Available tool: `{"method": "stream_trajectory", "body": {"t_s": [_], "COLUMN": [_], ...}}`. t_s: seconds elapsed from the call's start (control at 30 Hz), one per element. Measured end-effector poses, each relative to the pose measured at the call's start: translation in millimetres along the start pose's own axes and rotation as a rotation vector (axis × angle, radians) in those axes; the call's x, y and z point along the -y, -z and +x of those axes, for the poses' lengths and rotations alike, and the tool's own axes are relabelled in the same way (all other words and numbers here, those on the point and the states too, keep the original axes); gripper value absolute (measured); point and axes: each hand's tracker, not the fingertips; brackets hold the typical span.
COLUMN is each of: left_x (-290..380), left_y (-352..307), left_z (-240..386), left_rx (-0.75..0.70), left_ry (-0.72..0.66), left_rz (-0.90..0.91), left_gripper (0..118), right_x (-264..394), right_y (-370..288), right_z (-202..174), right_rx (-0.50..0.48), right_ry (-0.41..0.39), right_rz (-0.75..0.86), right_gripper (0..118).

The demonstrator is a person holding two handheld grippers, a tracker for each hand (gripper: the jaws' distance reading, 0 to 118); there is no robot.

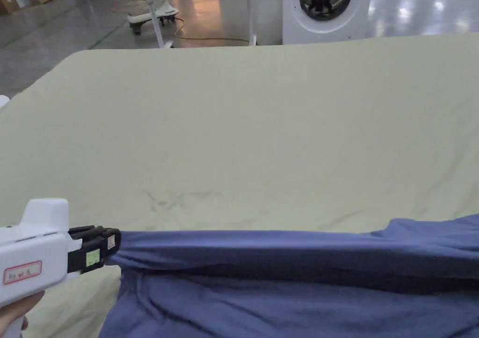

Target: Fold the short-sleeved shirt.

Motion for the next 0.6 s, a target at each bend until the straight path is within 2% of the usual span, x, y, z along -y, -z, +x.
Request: {"method": "stream_trajectory", "body": {"t_s": [0.23, 0.4, 0.43, 0.47, 0.5, 0.53, 0.57, 0.6], "left_x": [81.0, 111.3, 114.8, 117.0, 118.9, 119.7, 118.1, 115.1], "left_y": [-11.2, 6.5, 9.1, 10.5, 8.4, 7.8, 5.5, -1.4], "left_z": [4.9, -2.3, -3.4, -4.7, -2.9, -3.1, -2.4, -0.4], "left_rx": [-0.005, -0.021, -0.027, -0.039, -0.051, -0.066, -0.08, -0.099], "left_ry": [-0.031, -0.052, -0.063, -0.073, -0.082, -0.078, -0.078, -0.077], "left_rz": [-0.069, -0.102, -0.086, -0.059, -0.035, -0.011, 0.006, 0.05], "left_gripper": [0, 0, 3, 20, 38, 59, 76, 78], "right_x": [81.4, 100.9, 101.7, 104.1, 106.5, 107.3, 109.6, 110.6], "right_y": [-28.6, -20.3, -20.3, -19.0, -18.6, -18.3, -19.3, -22.3], "right_z": [-3.7, -15.2, -17.1, -20.5, -24.0, -27.4, -25.3, -27.9], "right_rx": [0.018, 0.068, 0.067, 0.074, 0.09, 0.117, 0.131, 0.142], "right_ry": [0.092, 0.074, 0.073, 0.062, 0.039, 0.003, -0.023, -0.043], "right_rz": [-0.046, -0.026, -0.024, -0.016, -0.001, -0.012, -0.014, 0.003], "right_gripper": [0, 0, 1, 4, 14, 43, 64, 71]}}
